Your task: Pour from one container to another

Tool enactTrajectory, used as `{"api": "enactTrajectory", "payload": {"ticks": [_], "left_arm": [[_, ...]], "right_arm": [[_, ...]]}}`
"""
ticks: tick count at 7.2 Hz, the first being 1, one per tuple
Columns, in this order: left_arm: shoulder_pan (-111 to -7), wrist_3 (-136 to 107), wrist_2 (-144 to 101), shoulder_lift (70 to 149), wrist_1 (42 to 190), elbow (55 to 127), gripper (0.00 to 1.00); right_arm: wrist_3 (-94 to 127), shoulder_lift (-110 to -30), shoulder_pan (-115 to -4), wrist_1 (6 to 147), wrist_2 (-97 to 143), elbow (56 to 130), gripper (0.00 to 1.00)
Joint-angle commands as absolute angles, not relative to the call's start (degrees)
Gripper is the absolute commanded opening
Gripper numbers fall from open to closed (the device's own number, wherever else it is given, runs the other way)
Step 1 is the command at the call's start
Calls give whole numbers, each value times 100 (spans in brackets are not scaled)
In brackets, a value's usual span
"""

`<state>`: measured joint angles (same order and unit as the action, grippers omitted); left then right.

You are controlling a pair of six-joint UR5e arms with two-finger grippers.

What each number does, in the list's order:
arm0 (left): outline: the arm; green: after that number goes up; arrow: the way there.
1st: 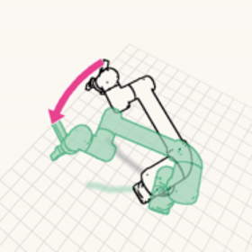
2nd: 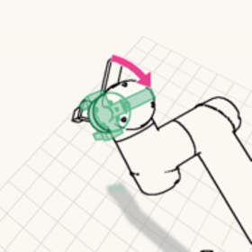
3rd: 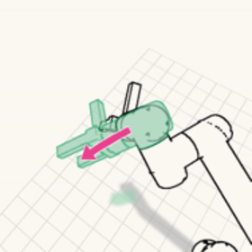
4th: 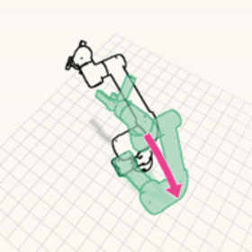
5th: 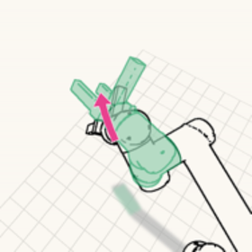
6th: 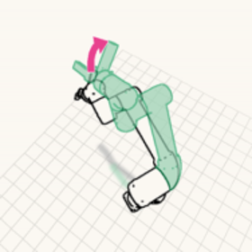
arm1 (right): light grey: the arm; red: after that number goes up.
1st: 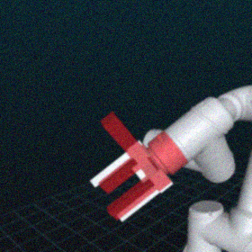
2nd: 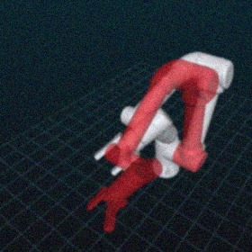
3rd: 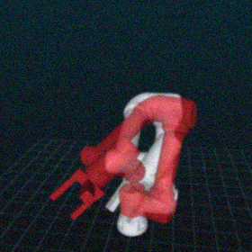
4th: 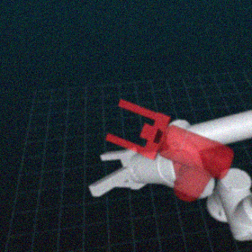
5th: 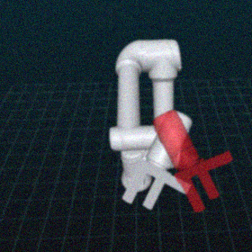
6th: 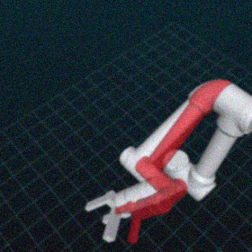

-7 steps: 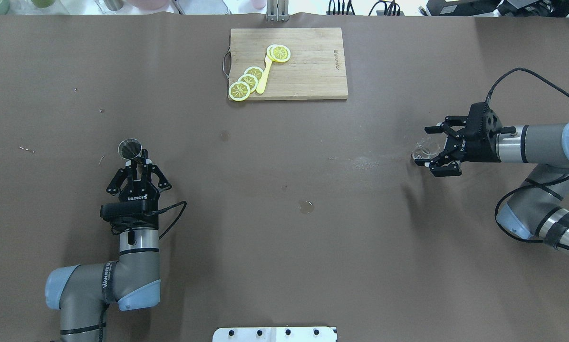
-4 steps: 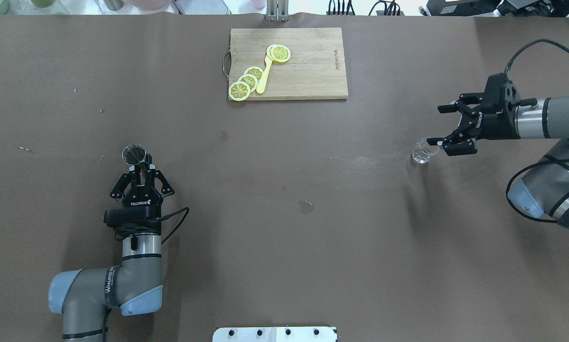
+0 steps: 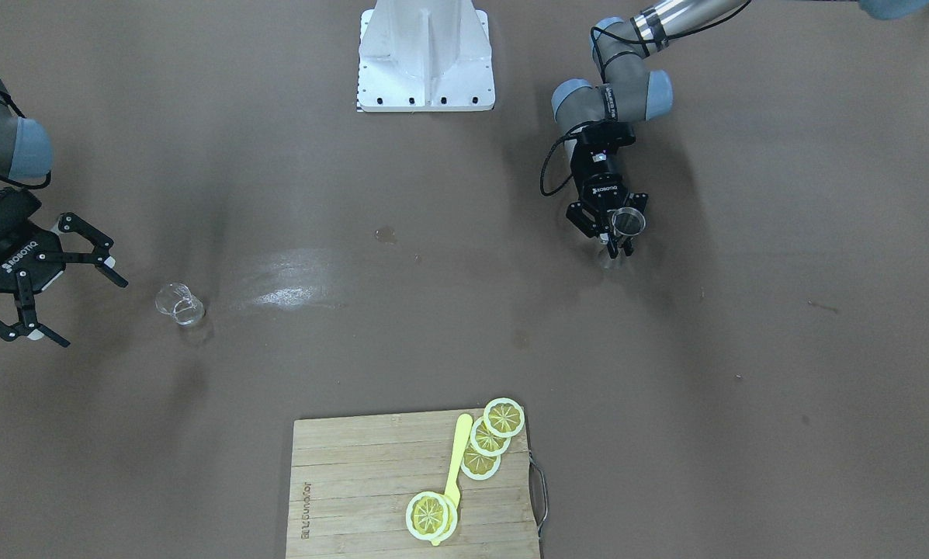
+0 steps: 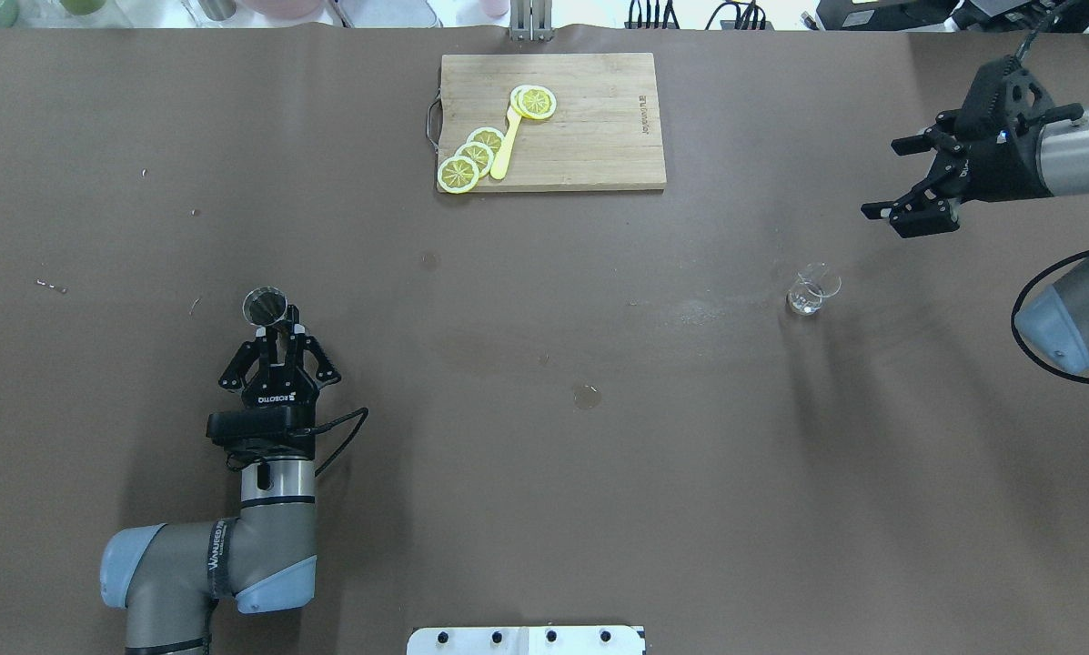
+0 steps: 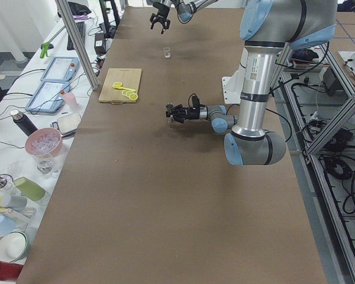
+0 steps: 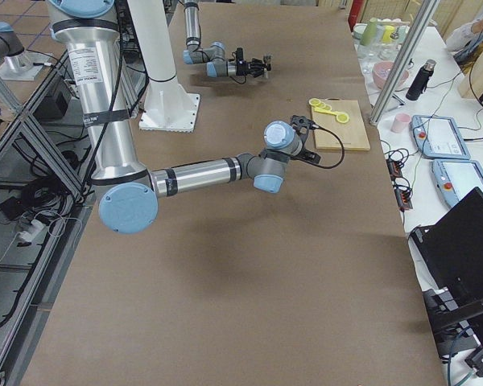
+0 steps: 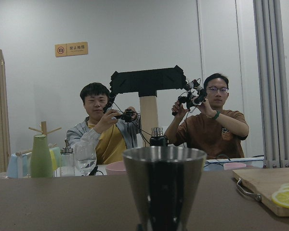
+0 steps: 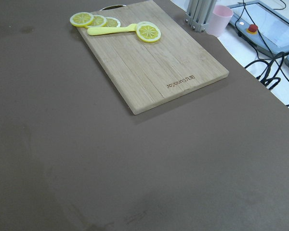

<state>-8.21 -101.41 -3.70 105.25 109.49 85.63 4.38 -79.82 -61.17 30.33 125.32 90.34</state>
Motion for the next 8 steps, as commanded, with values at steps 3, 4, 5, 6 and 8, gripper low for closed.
{"api": "enactTrajectory", "payload": {"ticks": [3,4,5,6,8], "left_arm": [[-809,-10274,-308,10538,10731,8552,0],[-809,-10274,-308,10538,10731,8552,14],[-809,-10274,-316,10538,10723,8543,20],[-800,-10274,-308,10538,10723,8517,37],[-809,-10274,-308,10538,10723,8517,42]], "right_arm": [[378,-8129,-6459,5680,12287,9772,100],[378,-8156,-6573,6217,12278,9773,100],[378,-8208,-6757,6779,12252,9773,100],[387,-8270,-6950,7159,12182,9756,100],[500,-8742,-7459,7418,12216,9668,100]]}}
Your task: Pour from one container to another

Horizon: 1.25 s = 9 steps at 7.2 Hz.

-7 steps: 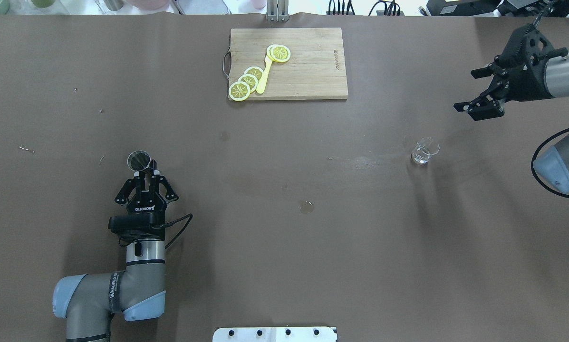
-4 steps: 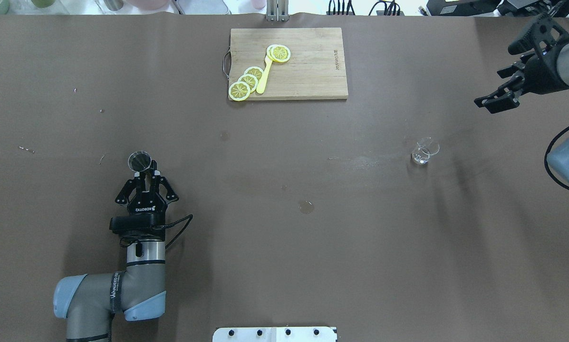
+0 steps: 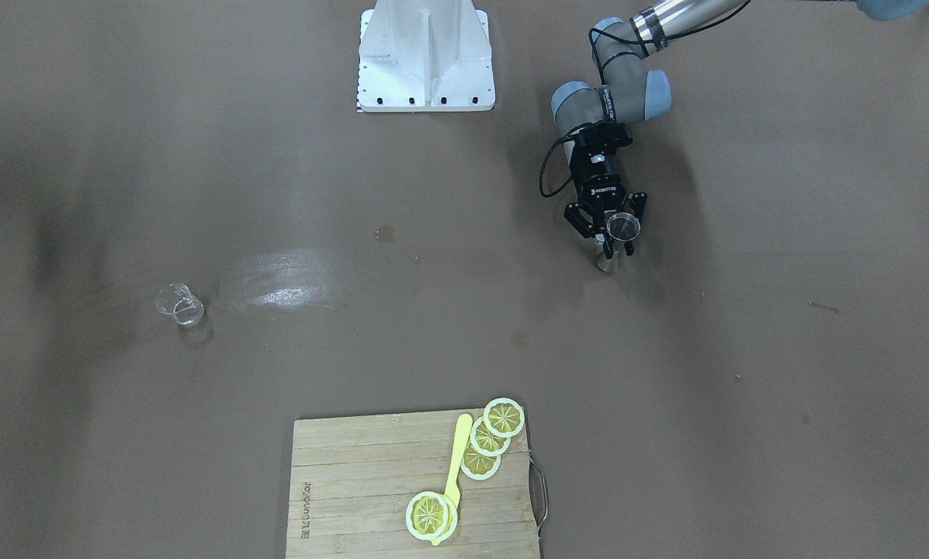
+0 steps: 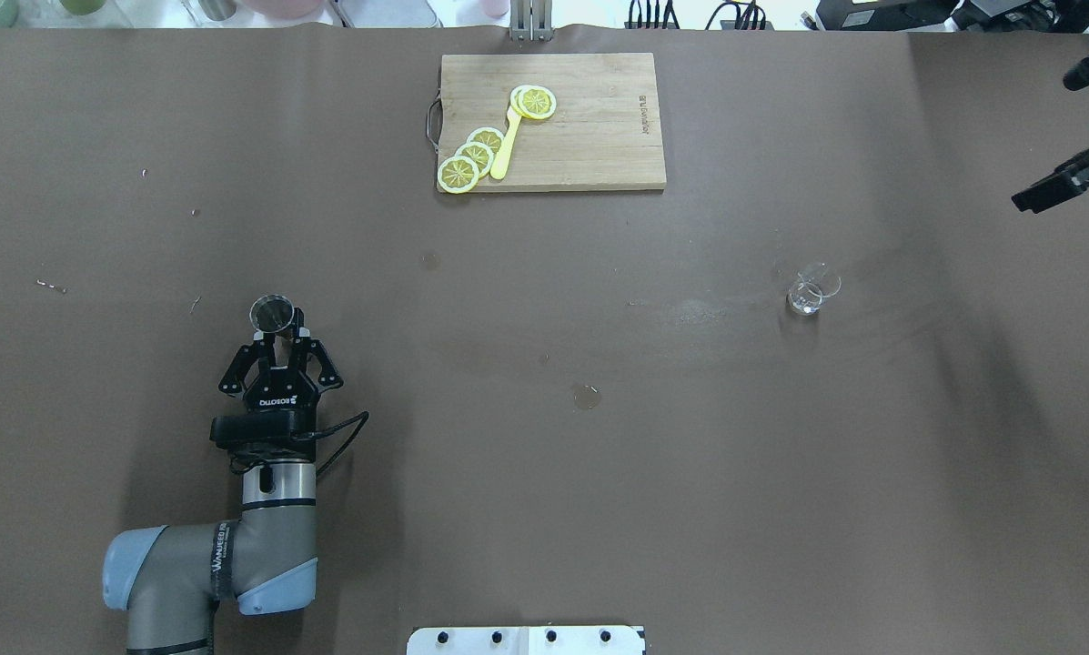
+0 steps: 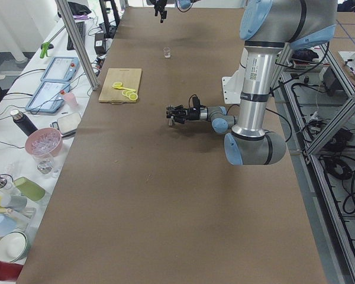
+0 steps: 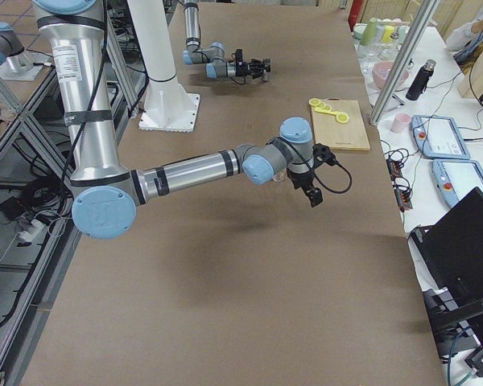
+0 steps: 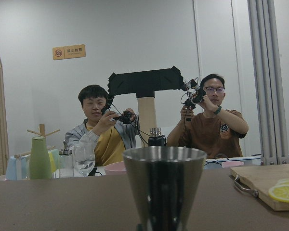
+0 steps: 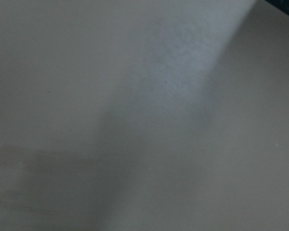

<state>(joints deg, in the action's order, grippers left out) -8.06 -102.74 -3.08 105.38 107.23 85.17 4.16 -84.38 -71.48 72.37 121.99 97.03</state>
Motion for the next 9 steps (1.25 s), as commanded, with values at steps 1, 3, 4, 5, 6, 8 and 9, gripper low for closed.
{"api": "enactTrajectory", "payload": {"ticks": [1,3,4,5,6,8,9], "left_arm": [[-809,-10274,-308,10538,10723,8508,43],[-800,-10274,-308,10529,10714,8525,51],[-800,-10274,-264,10521,10714,8543,59],[-800,-10274,-151,10529,10679,8517,98],[-800,-10274,-132,10521,10661,8534,99],[-730,-10274,-123,10494,10661,8630,99],[-721,-10274,-123,10477,10661,8700,99]], "right_arm": [[605,-8928,-7749,7618,12382,9659,100],[589,-9026,-8286,8741,12586,9633,100],[589,-9122,-8506,9171,12812,9642,100],[589,-9210,-8560,9315,13041,9659,100],[580,-9402,-8595,9290,12982,9677,100],[492,-9641,-8718,9246,12982,9729,100],[492,-9633,-8719,9237,12981,9738,100]]}}
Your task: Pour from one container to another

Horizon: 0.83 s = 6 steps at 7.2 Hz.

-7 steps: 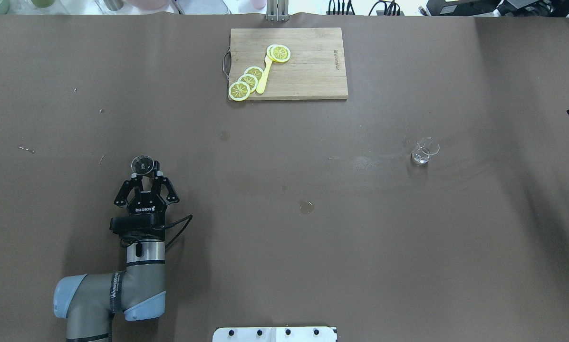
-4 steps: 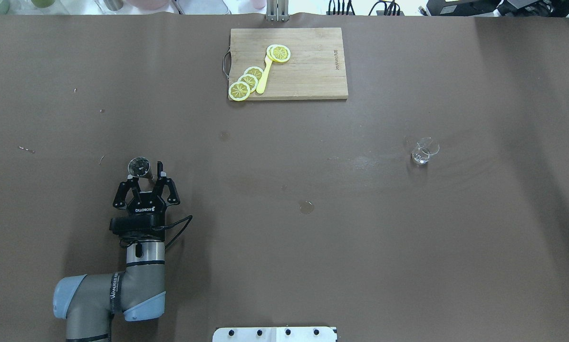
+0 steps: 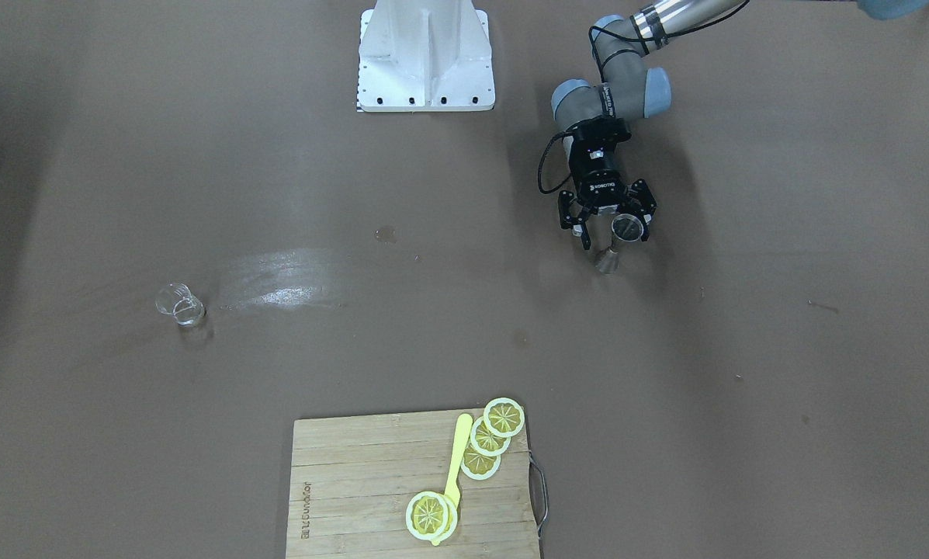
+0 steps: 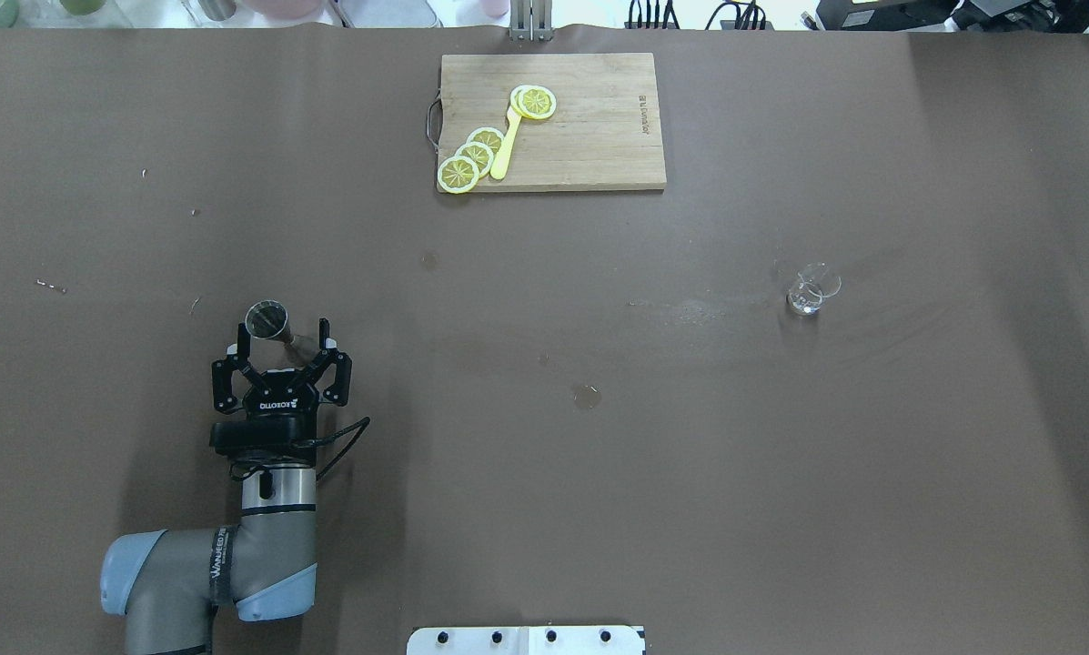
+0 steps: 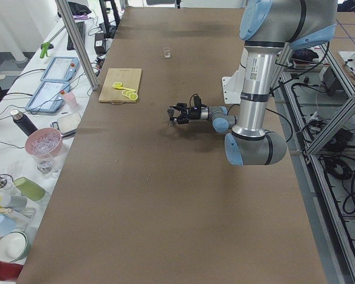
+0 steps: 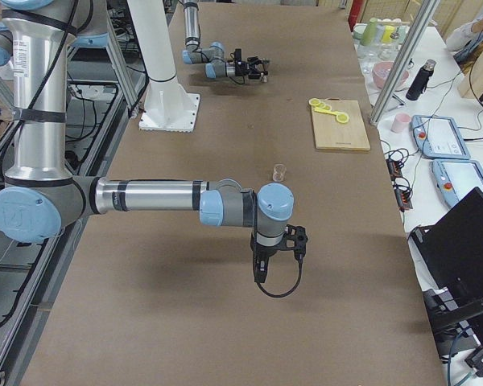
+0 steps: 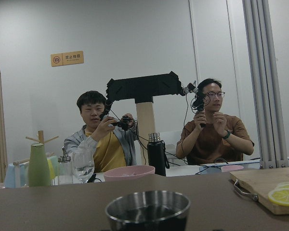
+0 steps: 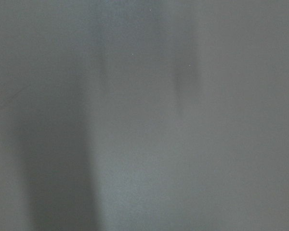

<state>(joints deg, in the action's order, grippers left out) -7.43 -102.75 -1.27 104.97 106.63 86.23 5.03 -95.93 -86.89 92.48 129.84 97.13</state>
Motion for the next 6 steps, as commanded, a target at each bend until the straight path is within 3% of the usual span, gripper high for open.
{"api": "enactTrajectory", "payload": {"ticks": [1,6], "left_arm": [[-703,-10274,-123,10459,10661,8806,99],[-352,-10257,132,9739,10652,9745,99]], "right_arm": [[492,-9633,-8719,9237,12990,9738,100],[492,-9615,-8728,9237,12999,9765,100]]}}
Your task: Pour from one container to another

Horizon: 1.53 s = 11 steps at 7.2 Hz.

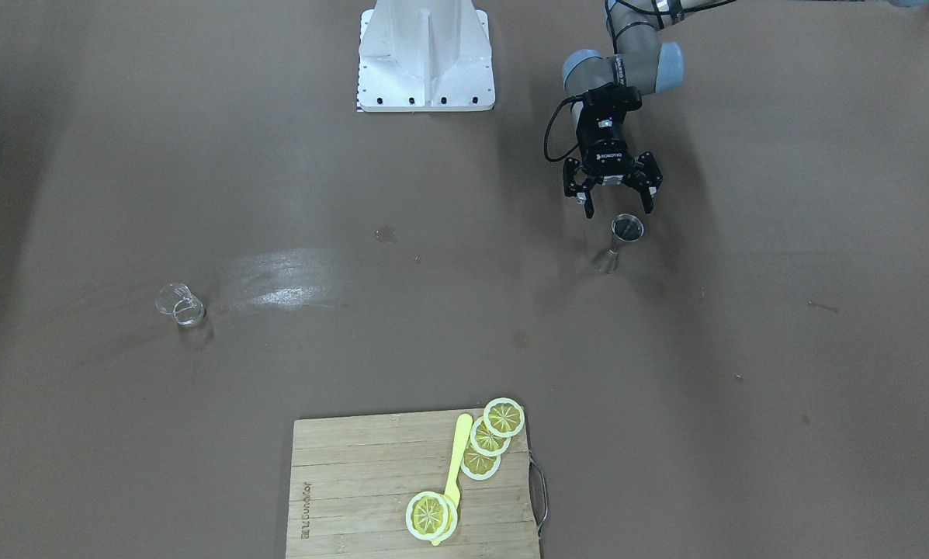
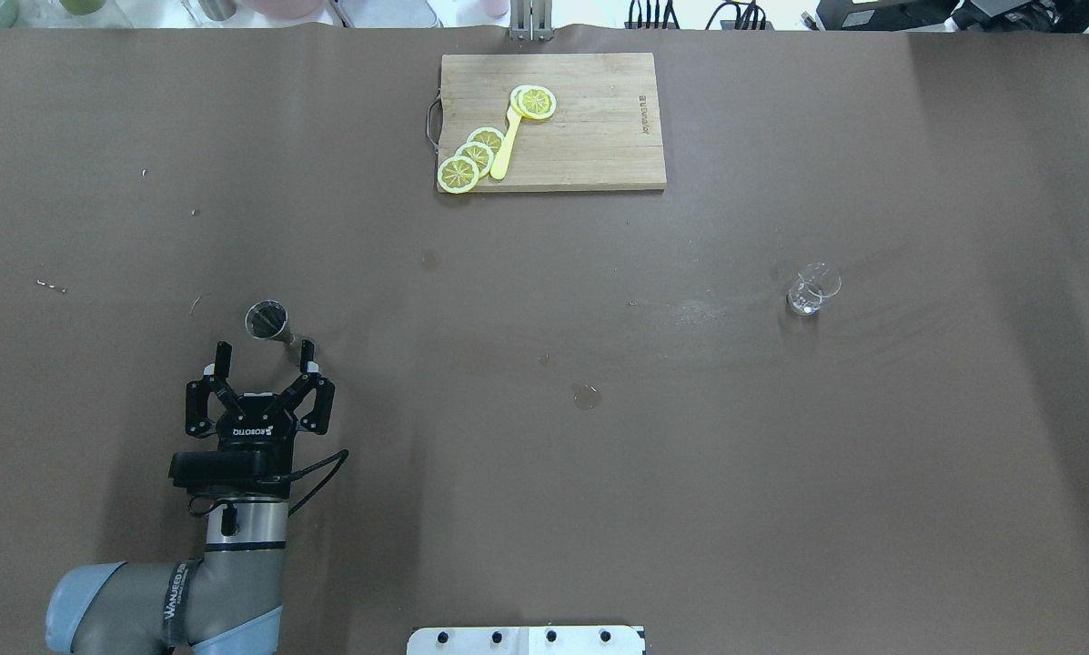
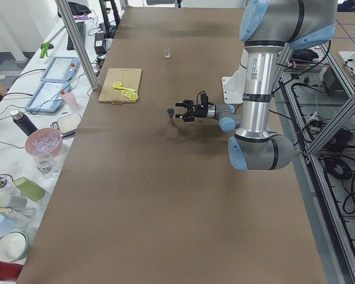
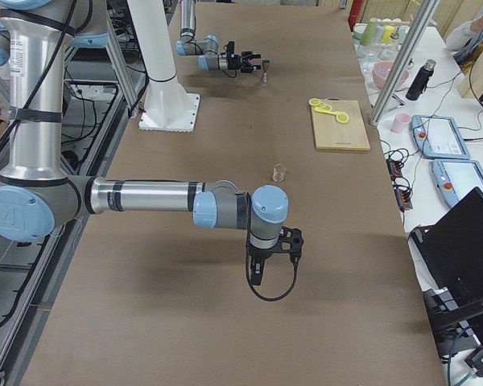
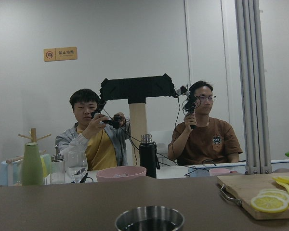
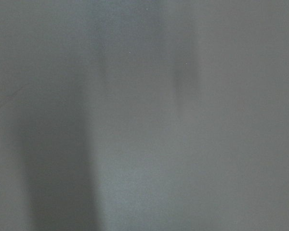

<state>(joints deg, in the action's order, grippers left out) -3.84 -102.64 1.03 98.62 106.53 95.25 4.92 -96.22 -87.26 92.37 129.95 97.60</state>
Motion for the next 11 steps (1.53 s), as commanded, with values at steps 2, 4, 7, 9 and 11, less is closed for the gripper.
{"api": "enactTrajectory", "payload": {"ticks": [2,4,7,9,11], "left_arm": [[-369,-10239,36,9371,10285,10595,99],[-387,-10074,-376,9404,10029,11116,99],[-570,-8696,-1220,9675,10037,11750,99],[-868,-7933,-1806,10131,10377,11716,99],[-1858,-5122,-3437,10536,12338,11454,99]], "right_arm": [[492,-9598,-8728,9237,13017,9791,100],[501,-9606,-8728,9237,13025,9809,100],[501,-9633,-8745,9237,13034,9888,100],[501,-9624,-8745,9237,12982,9888,100],[510,-9659,-8824,9246,12921,9923,100]]}}
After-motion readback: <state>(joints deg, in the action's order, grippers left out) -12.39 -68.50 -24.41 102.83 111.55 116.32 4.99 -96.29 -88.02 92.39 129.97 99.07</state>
